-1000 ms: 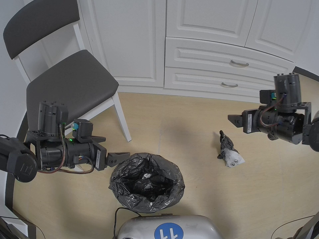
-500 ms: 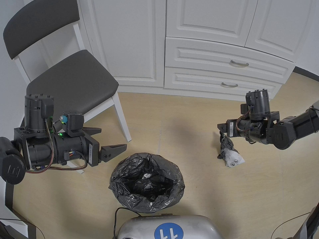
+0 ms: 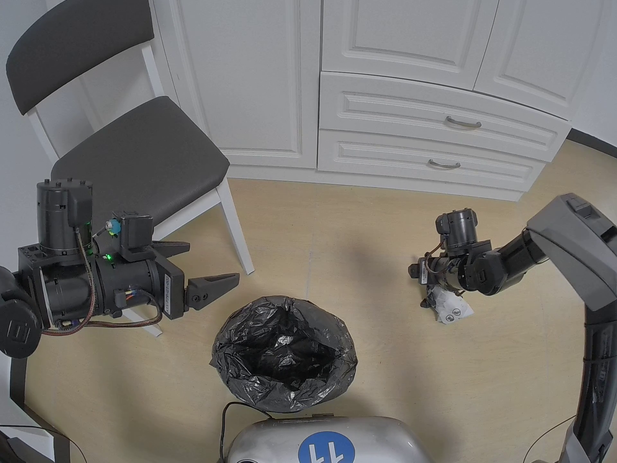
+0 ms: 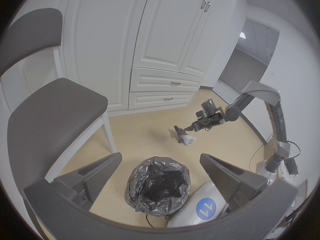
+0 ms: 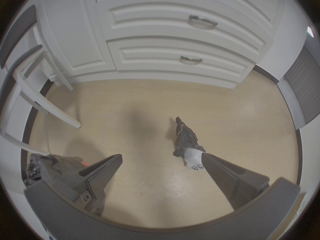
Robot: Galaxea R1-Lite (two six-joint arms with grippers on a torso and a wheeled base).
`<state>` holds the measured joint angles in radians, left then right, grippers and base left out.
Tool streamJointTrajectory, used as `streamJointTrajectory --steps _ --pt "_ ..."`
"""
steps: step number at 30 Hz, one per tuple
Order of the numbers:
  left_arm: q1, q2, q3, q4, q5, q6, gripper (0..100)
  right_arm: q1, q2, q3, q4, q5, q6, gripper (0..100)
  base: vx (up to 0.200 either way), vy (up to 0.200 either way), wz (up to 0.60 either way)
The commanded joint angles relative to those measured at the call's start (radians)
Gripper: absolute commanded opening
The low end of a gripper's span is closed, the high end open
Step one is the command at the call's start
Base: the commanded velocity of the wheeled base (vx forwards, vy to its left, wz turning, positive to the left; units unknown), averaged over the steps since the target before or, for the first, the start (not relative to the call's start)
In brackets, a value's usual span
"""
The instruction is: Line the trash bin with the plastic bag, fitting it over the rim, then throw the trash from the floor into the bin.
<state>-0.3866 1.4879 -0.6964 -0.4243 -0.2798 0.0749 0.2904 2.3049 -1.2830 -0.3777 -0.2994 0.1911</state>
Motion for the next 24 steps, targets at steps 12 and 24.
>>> streamJointTrajectory --steps 12,24 --pt "0.009 0.009 0.003 -0.001 0.001 0.002 100 -0.132 0.346 -0.288 0.000 0.013 0.019 100 0.000 0.000 0.00" --pt "0.018 0.011 0.001 -0.001 0.001 0.000 100 -0.195 0.573 -0.631 0.060 0.063 0.073 100 0.000 0.000 0.00"
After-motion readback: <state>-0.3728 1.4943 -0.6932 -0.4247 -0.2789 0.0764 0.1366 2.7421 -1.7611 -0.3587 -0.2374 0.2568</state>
